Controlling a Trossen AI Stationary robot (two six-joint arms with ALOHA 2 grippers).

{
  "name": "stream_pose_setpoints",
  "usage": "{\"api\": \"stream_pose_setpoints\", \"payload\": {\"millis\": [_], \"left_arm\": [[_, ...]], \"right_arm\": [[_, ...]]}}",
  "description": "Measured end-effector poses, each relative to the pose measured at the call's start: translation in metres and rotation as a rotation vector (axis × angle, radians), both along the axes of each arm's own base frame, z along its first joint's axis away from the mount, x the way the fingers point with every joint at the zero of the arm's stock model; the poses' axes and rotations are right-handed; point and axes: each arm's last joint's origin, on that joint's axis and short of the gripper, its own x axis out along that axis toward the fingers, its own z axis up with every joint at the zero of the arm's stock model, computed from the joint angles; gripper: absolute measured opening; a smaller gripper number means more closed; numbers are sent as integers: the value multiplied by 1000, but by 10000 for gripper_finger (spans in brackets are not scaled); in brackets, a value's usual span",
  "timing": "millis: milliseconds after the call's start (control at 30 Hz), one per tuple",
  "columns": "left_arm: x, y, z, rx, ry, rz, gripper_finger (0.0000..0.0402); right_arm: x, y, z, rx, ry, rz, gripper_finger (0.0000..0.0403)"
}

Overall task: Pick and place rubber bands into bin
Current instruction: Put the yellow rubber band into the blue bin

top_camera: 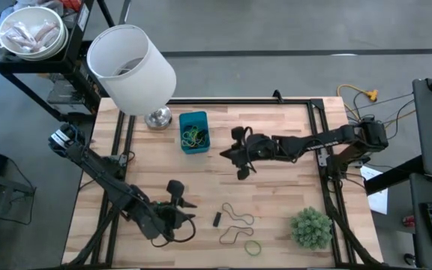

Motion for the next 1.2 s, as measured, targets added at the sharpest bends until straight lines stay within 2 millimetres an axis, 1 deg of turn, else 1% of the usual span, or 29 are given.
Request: {"api": "stream_pose_setpoints", "payload": {"millis": [167, 400, 500, 667, 767, 900, 1033, 1200], "left_arm": [[-3, -3, 0, 0, 0, -15, 125], [-7, -9, 0, 0, 0, -37, 125], [-9, -11, 0, 0, 1, -46, 125], [-10, -12, 0, 0, 1, -52, 125], [-10, -12, 0, 0, 1, -52, 125], [-10, -12, 0, 1, 1, -51, 125], [-10, -12, 0, 1, 2, -51, 125], [-10, -11, 0, 3, 3, -51, 125]], "right_arm": [[8, -8, 20, -12, -60, -12, 8], [17, -16, 49, 8, -137, 36, 8], [19, -19, 57, 10, -154, 39, 8], [19, -28, 63, 27, -169, 40, 9], [20, -36, 58, 33, -160, 21, 9], [27, -48, 44, 69, -125, 45, 9], [43, -63, 23, 95, -79, 16, 9], [70, -80, -4, 134, -29, 22, 9]]}}
